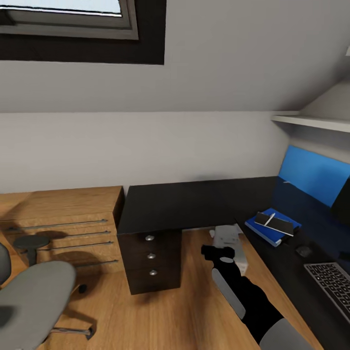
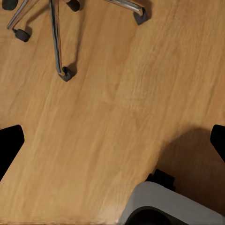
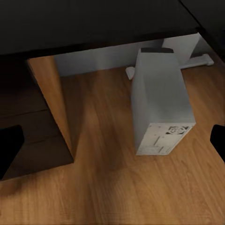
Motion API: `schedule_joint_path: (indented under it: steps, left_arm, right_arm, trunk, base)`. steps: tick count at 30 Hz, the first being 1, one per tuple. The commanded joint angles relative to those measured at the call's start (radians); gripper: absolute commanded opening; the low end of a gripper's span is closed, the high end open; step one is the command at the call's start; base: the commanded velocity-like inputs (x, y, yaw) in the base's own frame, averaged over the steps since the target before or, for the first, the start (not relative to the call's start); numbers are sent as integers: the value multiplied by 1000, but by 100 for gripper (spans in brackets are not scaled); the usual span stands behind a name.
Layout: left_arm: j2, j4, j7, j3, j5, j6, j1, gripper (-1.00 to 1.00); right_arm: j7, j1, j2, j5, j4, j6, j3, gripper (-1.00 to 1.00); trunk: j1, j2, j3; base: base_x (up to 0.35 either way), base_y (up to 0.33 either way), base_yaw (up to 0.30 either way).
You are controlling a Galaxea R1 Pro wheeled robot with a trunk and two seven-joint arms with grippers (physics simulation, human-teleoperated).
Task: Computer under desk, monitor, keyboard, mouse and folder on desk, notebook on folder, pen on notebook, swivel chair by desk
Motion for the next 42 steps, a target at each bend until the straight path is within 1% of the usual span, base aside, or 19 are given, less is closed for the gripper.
schedule_joint_path:
  steps: [1, 4, 8, 11, 12, 15, 17, 18, 19, 20, 21, 23, 25, 27, 32, 34, 37, 39, 42]
  left_arm:
    - [1, 3, 5, -9, 10, -5, -1, 100]
    - [2, 40, -48, -9, 11, -1, -1, 100]
    - [5, 48, -126, -9, 12, 23, -1, 100]
    - [5, 49, -131, -9, 11, 25, -1, 100]
    - [4, 49, -132, -9, 10, 26, -1, 100]
    - [2, 49, -134, -9, 10, 26, -1, 100]
    - [2, 49, -134, -9, 10, 27, -1, 100]
    - [2, 49, -134, -9, 10, 27, -1, 100]
    - [1, 49, -135, -9, 10, 27, -1, 100]
    - [1, 49, -135, -10, 10, 27, -1, 100]
    - [1, 49, -136, -10, 11, 26, -1, 100]
    - [1, 49, -136, -10, 11, 26, -1, 100]
    - [1, 49, -136, -10, 11, 25, -1, 100]
    - [3, 49, -137, -10, 11, 25, -1, 100]
    - [2, 49, -153, -10, 9, 24, -1, 100]
    - [2, 49, -163, -10, 7, 22, -1, 100]
    - [1, 49, -170, -11, 3, 17, -1, 100]
    - [2, 49, -171, -12, 2, 10, -1, 100]
    - [0, 110, -175, -23, 4, -69, -1, 100]
  right_arm:
    - [-9, -1, -1, -7, 1, -6, 5, 100]
    - [-11, -1, -2, -5, 14, -45, 43, 100]
    - [-11, -1, -4, -5, 17, -51, 51, 100]
    - [-12, 0, -6, -6, 32, -53, 51, 100]
    - [-11, 13, -6, -5, 115, -104, 52, 100]
    - [-9, 25, -4, -4, 249, -216, 75, 100]
    - [-9, 30, 1, -1, 379, -333, 128, 100]
    - [-9, 31, 3, -1, 413, -366, 143, 100]
    - [-9, 32, 13, 0, 484, -436, 171, 100]
    - [-9, 33, 19, 0, 521, -473, 183, 100]
    - [-7, 33, 33, 1, 595, -546, 201, 100]
    - [-3, 34, 55, 1, 714, -652, 217, 100]
    - [2, 34, 69, 1, 794, -719, 223, 100]
    - [31, 34, 93, -1, 930, -835, 229, 100]
    - [126, 35, 105, -5, 1079, -930, 229, 100]
    - [174, 40, 94, -7, 1105, -943, 227, 100]
    - [273, 69, 48, -9, 1124, -951, 228, 100]
    - [327, 80, 36, -10, 1128, -954, 228, 100]
    - [375, 91, 49, -13, 1131, -962, 228, 100]
  trunk:
    - [-4, 6, 2]
    - [-15, 27, 11]
    - [-31, 55, 24]
    - [-42, 76, 34]
    - [-46, 83, 39]
    - [-58, 104, 51]
    - [-65, 118, 60]
    - [-69, 125, 64]
    - [-73, 132, 68]
    - [-77, 139, 72]
    - [-81, 146, 76]
    - [-88, 160, 84]
    - [-96, 174, 91]
    - [-104, 188, 97]
    - [-123, 223, 113]
    - [-130, 237, 120]
    - [-142, 258, 129]
    - [-150, 272, 135]
    - [-161, 293, 145]
  base:
    - [-1, 0, 141]
    - [0, 0, 40]
    - [0, 0, 8]
    - [0, 0, 66]
    - [0, 0, 162]
    - [0, 0, 176]
    - [0, 0, 186]
    - [0, 0, 190]
    - [0, 0, 201]
    - [0, 0, 208]
    - [0, 0, 223]
    - [0, 0, 239]
    - [0, 0, 255]
    - [0, 0, 267]
    - [0, 0, 274]
    - [0, 0, 278]
    - [0, 0, 278]
    - [0, 0, 279]
    - [0, 0, 279]
